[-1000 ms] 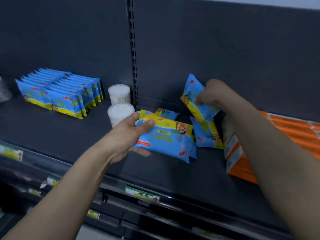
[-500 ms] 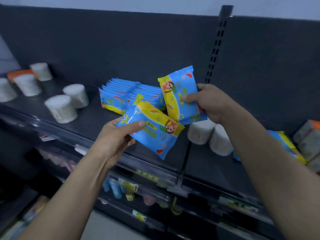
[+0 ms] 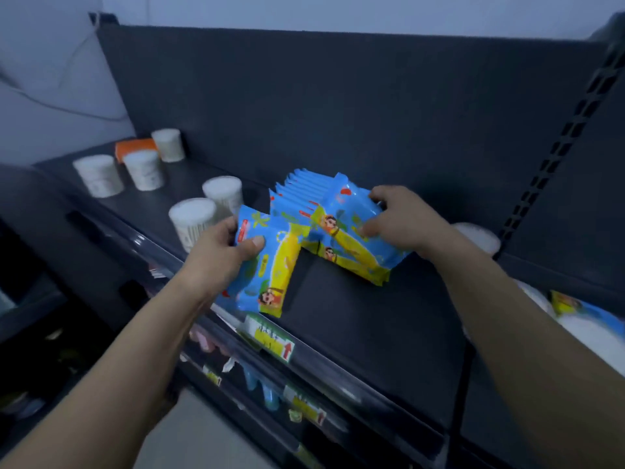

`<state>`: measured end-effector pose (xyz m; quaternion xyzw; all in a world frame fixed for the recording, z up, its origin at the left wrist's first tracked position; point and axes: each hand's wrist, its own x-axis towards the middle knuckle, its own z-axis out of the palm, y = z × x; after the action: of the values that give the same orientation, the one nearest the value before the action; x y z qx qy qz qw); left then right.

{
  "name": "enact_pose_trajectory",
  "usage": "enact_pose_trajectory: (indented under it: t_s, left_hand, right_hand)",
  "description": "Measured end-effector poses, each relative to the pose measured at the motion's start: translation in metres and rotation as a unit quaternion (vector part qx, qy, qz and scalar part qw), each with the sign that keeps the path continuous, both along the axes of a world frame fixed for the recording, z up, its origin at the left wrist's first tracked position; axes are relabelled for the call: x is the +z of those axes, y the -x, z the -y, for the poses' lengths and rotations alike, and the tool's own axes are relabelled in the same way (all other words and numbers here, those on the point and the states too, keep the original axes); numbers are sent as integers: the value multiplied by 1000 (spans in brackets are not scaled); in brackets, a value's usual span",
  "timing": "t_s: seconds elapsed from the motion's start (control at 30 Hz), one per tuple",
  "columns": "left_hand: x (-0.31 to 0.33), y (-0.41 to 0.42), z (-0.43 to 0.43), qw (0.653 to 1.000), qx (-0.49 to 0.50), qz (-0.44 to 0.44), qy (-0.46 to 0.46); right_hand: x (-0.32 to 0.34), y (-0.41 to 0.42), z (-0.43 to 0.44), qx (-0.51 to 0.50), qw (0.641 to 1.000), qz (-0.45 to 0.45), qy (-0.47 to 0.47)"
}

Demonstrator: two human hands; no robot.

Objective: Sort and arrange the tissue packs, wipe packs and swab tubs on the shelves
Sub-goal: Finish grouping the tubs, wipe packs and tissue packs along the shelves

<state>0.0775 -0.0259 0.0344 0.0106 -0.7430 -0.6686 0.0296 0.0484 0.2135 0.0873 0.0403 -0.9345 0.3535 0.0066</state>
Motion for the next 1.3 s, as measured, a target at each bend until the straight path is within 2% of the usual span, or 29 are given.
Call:
enact_pose_trajectory:
  t_s: [0.1,0.17,0.27,0.4,0.57,0.73,0.87,0.93,1.07,1.3]
  left_hand:
    - [3,30,7,984,-54,-65,155]
    - [6,52,8,966,-106,-80,220]
    - [1,86,5,937,-189,-93,279]
    - [-8,123,6,887,-228,-131,379]
    - [-12,154,8,829,-286,-176,448]
    - [-22,168,1,778,-332,-271,460]
    - [-25,174,6,740,-301,-328,504]
    - [-28,176,13,733,-275,-341,521]
    - [-32,182,18,741,-238,-352,520]
    - [-36,186,16,750,-195,-357,521]
  right_hand:
    - [1,10,8,39,991,-15,-127]
    - [1,15,12,73,977,-5,-199]
    - [-5,23,20,61,969,19,-240]
    - [-22,25,34,-5,963,48,-266]
    - [-42,19,55,-104,953,61,-278]
    - [-51,18,70,-149,908,51,-387]
    - [-56,19,77,-195,887,43,-416]
    - [-57,21,77,-208,878,40,-429]
    - [-59,25,78,-220,876,26,-429]
    - [-57,28,76,-209,908,27,-363]
